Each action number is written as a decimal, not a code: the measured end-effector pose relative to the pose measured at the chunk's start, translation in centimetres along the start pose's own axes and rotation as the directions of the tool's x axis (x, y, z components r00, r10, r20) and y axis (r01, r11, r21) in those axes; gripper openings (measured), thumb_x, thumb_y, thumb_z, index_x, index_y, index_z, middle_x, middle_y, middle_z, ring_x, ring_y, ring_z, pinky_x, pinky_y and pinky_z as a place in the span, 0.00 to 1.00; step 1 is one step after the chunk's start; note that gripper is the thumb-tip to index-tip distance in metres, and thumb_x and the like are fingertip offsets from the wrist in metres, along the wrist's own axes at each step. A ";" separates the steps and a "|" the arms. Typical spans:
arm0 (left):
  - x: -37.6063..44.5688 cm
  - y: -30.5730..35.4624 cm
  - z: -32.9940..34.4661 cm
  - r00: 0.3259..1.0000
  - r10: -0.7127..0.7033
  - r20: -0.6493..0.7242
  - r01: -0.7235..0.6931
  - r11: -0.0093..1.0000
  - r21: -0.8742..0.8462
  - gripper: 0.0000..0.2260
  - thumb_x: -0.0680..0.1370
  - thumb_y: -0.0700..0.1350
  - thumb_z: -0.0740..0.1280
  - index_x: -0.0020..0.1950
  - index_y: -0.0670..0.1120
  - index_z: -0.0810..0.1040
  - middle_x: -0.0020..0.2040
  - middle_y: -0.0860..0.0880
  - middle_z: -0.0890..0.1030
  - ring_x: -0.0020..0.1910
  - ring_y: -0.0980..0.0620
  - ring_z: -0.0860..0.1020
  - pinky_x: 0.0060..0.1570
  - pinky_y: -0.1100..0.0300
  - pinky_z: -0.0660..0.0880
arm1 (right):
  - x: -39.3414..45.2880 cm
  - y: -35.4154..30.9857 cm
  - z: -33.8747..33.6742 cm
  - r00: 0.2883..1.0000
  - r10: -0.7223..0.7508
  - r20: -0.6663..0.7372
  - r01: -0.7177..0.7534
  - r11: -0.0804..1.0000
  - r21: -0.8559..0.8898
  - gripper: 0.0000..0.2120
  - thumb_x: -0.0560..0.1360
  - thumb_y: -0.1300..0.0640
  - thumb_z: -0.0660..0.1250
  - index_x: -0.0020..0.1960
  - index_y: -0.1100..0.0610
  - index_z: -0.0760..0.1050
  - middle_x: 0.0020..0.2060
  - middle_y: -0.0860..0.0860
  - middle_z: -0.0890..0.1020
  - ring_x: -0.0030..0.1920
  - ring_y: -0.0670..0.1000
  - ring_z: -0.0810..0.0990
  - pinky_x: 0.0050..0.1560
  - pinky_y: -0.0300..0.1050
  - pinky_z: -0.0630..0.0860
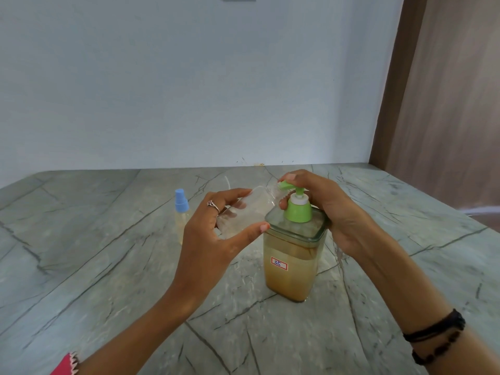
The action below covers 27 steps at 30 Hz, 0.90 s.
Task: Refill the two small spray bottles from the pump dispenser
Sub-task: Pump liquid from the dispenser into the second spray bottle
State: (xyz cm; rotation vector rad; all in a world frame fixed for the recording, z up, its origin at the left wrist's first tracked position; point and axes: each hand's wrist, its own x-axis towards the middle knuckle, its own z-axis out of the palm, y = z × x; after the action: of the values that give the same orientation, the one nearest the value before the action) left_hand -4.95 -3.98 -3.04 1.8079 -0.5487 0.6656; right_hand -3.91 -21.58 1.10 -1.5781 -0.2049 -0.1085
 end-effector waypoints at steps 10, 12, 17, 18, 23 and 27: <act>0.0 -0.5 0.0 1.000 0.001 0.009 -0.001 1.000 0.008 0.20 0.63 0.58 0.73 0.53 0.63 0.73 0.50 0.56 0.79 0.50 0.62 0.77 0.46 0.75 0.71 | 0.5 0.3 -0.3 0.986 -0.162 0.034 0.158 0.983 0.095 0.05 0.75 0.62 0.65 0.41 0.55 0.74 0.30 0.45 0.79 0.30 0.43 0.78 0.35 0.32 0.76; 0.0 -0.5 0.0 1.000 0.009 0.010 -0.009 1.000 0.008 0.22 0.62 0.60 0.73 0.54 0.63 0.73 0.50 0.57 0.78 0.51 0.63 0.76 0.47 0.75 0.71 | 0.2 0.6 -0.5 0.981 -0.188 0.044 0.184 0.978 0.096 0.01 0.74 0.57 0.66 0.45 0.54 0.75 0.33 0.45 0.80 0.33 0.43 0.80 0.37 0.32 0.77; -0.1 -0.5 0.0 1.000 0.013 0.013 -0.013 1.000 -0.005 0.21 0.63 0.61 0.70 0.54 0.63 0.74 0.50 0.58 0.78 0.52 0.62 0.76 0.47 0.74 0.72 | -0.8 1.4 0.0 0.935 -0.353 0.016 0.353 0.936 0.013 0.10 0.73 0.48 0.61 0.46 0.53 0.74 0.36 0.45 0.82 0.38 0.44 0.81 0.43 0.37 0.77; -0.1 -0.5 0.0 1.000 0.012 0.012 -0.012 1.000 -0.007 0.21 0.63 0.61 0.70 0.54 0.62 0.74 0.50 0.58 0.79 0.52 0.61 0.77 0.47 0.74 0.72 | -1.0 1.5 0.2 0.919 -0.393 0.000 0.393 0.919 -0.010 0.10 0.74 0.48 0.60 0.47 0.53 0.75 0.36 0.44 0.82 0.39 0.43 0.81 0.43 0.36 0.77; -0.2 -0.5 -0.1 1.000 0.005 0.011 -0.005 1.000 -0.010 0.21 0.63 0.61 0.70 0.55 0.62 0.74 0.51 0.61 0.78 0.52 0.61 0.76 0.47 0.74 0.72 | -0.9 3.3 0.2 0.836 -0.543 -0.086 0.537 0.840 -0.082 0.05 0.79 0.53 0.62 0.51 0.52 0.75 0.43 0.43 0.82 0.44 0.44 0.81 0.45 0.38 0.78; -0.2 -0.5 -0.1 1.000 -0.003 0.009 0.003 1.000 -0.018 0.21 0.63 0.59 0.72 0.55 0.61 0.74 0.49 0.59 0.79 0.52 0.61 0.76 0.47 0.74 0.72 | -0.6 4.4 0.2 0.693 -0.703 -0.161 0.662 0.708 -0.244 0.10 0.78 0.55 0.59 0.54 0.54 0.78 0.55 0.48 0.78 0.54 0.45 0.79 0.52 0.42 0.77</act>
State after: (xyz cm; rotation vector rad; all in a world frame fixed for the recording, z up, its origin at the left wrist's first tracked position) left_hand -4.79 -3.73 -3.51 1.7955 -0.5566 0.6490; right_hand -3.65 -21.46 -3.29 -1.5627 -0.6069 -0.9342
